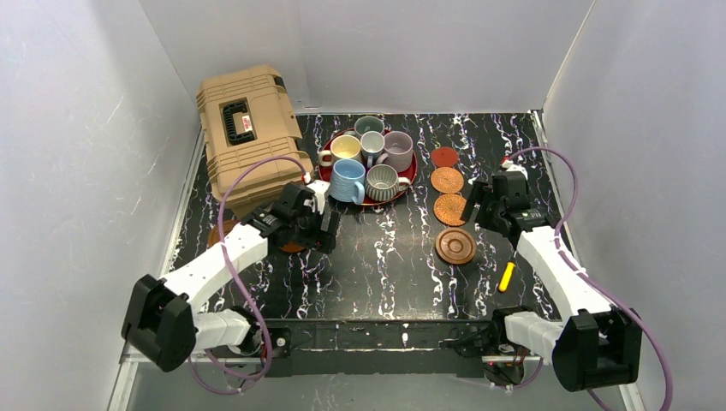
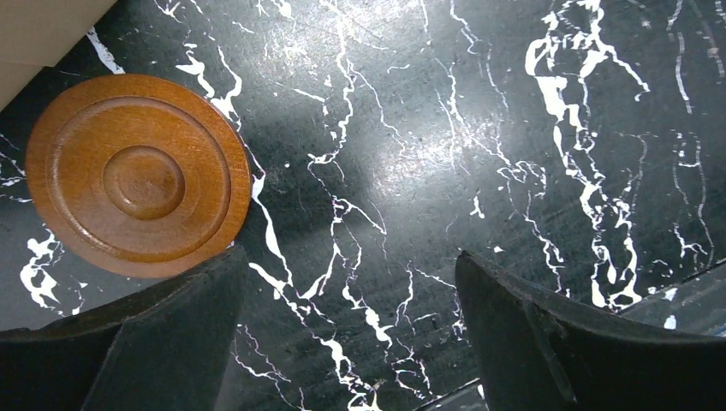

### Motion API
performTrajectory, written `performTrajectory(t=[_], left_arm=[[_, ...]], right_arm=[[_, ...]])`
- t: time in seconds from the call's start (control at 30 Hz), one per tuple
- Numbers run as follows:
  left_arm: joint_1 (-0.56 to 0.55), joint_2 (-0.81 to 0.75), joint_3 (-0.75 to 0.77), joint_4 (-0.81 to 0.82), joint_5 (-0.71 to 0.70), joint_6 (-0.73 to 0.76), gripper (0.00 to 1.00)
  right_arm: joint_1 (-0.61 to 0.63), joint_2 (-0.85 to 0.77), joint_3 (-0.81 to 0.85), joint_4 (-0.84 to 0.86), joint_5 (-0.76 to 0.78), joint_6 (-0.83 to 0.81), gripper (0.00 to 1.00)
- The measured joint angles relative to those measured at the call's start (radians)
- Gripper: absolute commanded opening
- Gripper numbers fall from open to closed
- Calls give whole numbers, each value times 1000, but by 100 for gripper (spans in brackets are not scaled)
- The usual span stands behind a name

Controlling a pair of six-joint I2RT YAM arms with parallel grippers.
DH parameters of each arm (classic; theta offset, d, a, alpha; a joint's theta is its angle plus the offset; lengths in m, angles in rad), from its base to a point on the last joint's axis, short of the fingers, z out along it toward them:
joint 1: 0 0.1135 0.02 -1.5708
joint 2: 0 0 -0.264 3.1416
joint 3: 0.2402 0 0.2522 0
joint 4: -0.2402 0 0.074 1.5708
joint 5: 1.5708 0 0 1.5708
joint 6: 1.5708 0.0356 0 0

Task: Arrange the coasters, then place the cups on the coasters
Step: Move the coaster to the center of the board.

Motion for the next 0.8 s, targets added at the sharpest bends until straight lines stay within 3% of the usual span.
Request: performTrajectory(t=[0.8], left_arm=[[0, 270, 57, -37, -84, -8, 72]], right_arm=[[-18, -61, -57, 0, -92, -29, 93]])
